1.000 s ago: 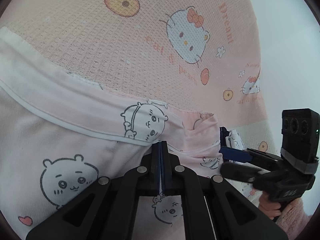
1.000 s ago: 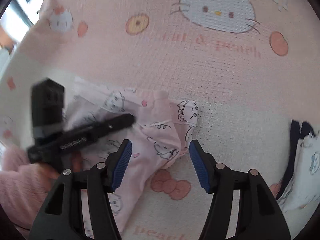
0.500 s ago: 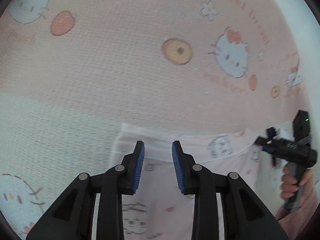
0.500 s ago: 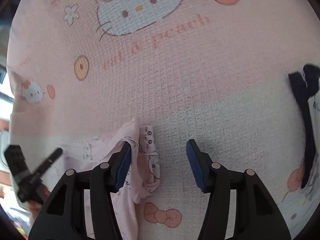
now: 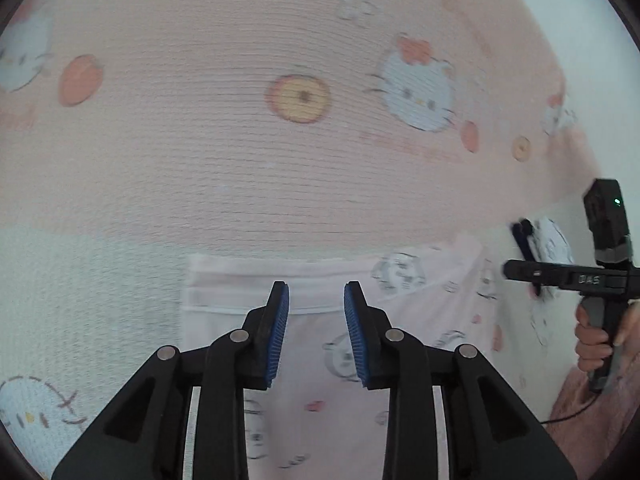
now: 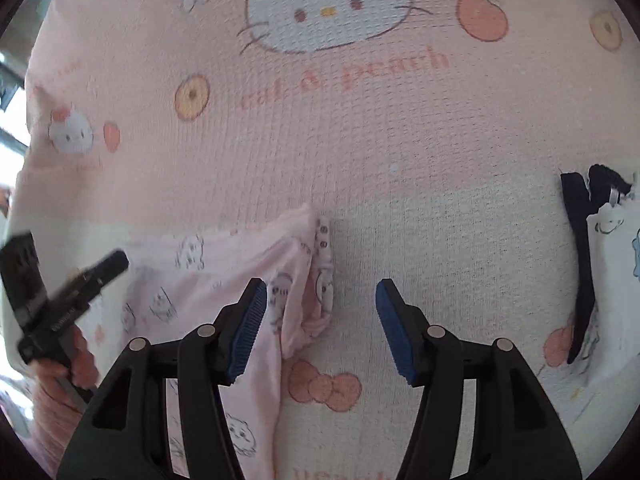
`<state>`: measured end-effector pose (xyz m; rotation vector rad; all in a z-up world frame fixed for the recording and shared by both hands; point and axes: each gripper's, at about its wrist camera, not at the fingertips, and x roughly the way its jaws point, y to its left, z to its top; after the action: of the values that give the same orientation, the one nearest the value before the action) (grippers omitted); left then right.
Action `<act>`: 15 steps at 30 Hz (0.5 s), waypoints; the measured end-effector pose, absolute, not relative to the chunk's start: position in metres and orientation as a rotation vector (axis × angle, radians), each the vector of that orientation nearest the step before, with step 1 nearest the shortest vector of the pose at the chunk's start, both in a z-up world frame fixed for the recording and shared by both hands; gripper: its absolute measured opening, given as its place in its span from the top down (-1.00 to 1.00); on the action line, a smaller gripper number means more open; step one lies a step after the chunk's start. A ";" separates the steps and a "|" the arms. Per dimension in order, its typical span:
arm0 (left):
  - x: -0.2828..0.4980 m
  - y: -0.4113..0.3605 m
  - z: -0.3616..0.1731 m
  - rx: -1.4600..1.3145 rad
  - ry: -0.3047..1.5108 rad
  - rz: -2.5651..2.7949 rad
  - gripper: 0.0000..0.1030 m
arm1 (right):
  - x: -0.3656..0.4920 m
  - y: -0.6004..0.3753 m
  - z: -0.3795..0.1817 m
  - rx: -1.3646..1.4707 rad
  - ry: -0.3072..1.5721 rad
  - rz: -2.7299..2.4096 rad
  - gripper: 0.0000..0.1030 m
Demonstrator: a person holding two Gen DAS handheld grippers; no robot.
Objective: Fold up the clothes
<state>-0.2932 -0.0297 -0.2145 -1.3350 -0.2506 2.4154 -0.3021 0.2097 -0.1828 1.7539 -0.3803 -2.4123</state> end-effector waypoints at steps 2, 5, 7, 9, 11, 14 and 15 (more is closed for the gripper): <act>-0.297 0.002 -0.212 -1.335 -0.168 2.375 0.41 | -0.297 0.202 -0.182 1.744 -0.296 -2.448 -0.14; -0.313 0.025 -0.233 -1.445 -0.063 2.371 0.41 | -0.311 0.200 -0.185 1.697 -0.346 -2.466 -0.14; -0.326 0.029 -0.247 -1.508 -0.043 2.374 0.41 | -0.329 0.196 -0.196 1.730 -0.316 -2.430 -0.14; -0.334 0.022 -0.246 -1.506 -0.054 2.428 0.41 | -0.349 0.193 -0.215 1.800 -0.220 -2.461 -0.13; -0.338 0.014 -0.238 -1.525 0.007 2.556 0.42 | -0.357 0.204 -0.222 1.794 -0.297 -2.475 -0.10; -0.335 -0.004 -0.220 -1.499 -0.139 2.548 0.43 | -0.339 0.241 -0.208 1.707 -0.600 -2.478 -0.12; -0.328 -0.007 -0.214 -1.475 -0.242 2.484 0.43 | -0.328 0.249 -0.202 1.686 -0.655 -2.477 -0.13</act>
<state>-0.3281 -0.0074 -0.2136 -1.4754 -0.2420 2.4843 -0.3278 0.2486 -0.2019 1.6855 -0.6545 -2.4767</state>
